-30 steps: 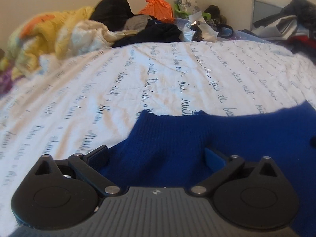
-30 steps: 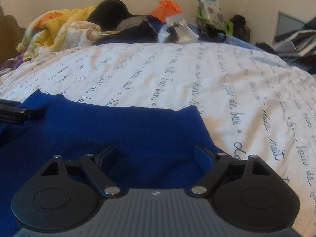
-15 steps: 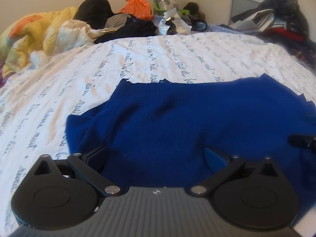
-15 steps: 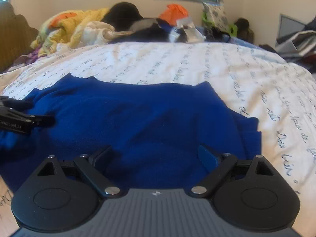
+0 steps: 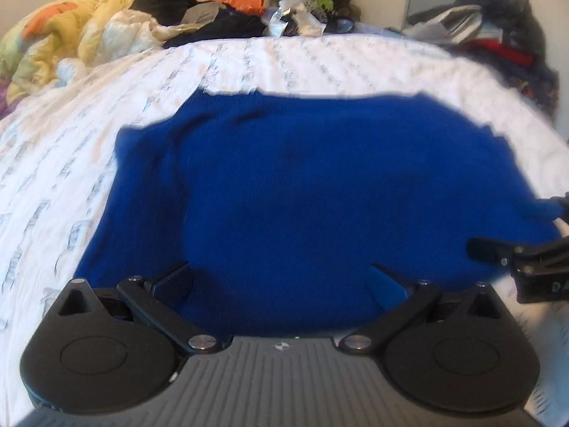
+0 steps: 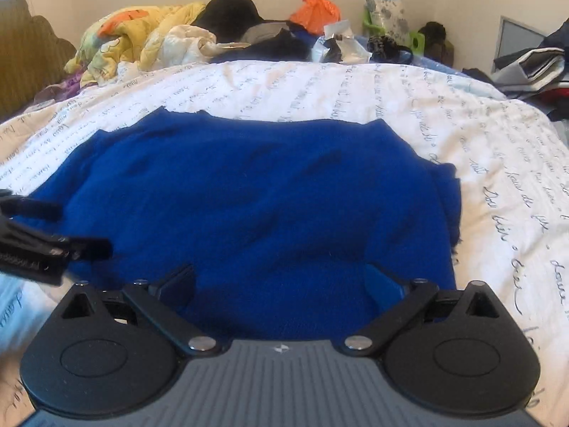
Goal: Fold small clothes
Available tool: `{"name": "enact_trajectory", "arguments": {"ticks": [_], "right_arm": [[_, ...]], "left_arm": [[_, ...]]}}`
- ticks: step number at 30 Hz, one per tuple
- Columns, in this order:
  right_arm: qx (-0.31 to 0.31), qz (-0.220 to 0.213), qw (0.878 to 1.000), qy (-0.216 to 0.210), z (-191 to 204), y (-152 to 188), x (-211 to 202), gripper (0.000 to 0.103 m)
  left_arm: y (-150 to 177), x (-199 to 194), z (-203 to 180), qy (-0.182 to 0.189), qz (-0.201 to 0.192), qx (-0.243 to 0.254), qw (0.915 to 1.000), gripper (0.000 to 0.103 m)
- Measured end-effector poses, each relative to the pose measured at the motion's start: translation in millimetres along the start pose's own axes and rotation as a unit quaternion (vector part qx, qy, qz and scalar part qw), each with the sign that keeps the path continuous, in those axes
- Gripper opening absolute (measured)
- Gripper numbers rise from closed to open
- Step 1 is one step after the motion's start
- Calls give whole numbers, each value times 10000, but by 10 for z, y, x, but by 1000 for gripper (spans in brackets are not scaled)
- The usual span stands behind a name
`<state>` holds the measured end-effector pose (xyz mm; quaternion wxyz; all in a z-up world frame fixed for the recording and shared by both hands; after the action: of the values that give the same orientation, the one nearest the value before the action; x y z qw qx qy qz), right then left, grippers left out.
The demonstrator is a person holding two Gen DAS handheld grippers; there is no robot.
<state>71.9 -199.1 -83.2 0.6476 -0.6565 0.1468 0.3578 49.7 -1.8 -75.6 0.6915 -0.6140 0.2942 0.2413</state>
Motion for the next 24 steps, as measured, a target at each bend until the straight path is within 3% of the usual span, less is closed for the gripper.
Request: {"name": "enact_trajectory", "arguments": {"ticks": [1, 2, 5, 24], "right_arm": [[-25, -21, 10000, 67, -30, 78, 44, 103], [-74, -341, 9994, 39, -42, 127, 21, 103], [-52, -320, 9995, 22, -55, 121, 11, 103], [-11, -347, 9994, 20, -83, 92, 68, 103]], "left_arm": [[24, -14, 0, -20, -73, -12, 10000, 103], [29, -17, 2, -35, -95, -51, 9999, 103], [41, -3, -13, -56, -369, -91, 9993, 103], [47, -31, -18, -30, -409, -144, 9991, 103]]}}
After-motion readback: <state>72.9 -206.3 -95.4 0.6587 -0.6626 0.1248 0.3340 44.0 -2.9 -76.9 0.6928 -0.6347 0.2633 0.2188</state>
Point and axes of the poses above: each gripper's, at about its wrist camera, not at the fingertips, and x roughly the way its jaws point, z to its left, y to its underside, the point moved 8 cm from there along x, roughly the way its jaws point, and after that the axes turned 4 degrees about -y, right-handed, at the moved point
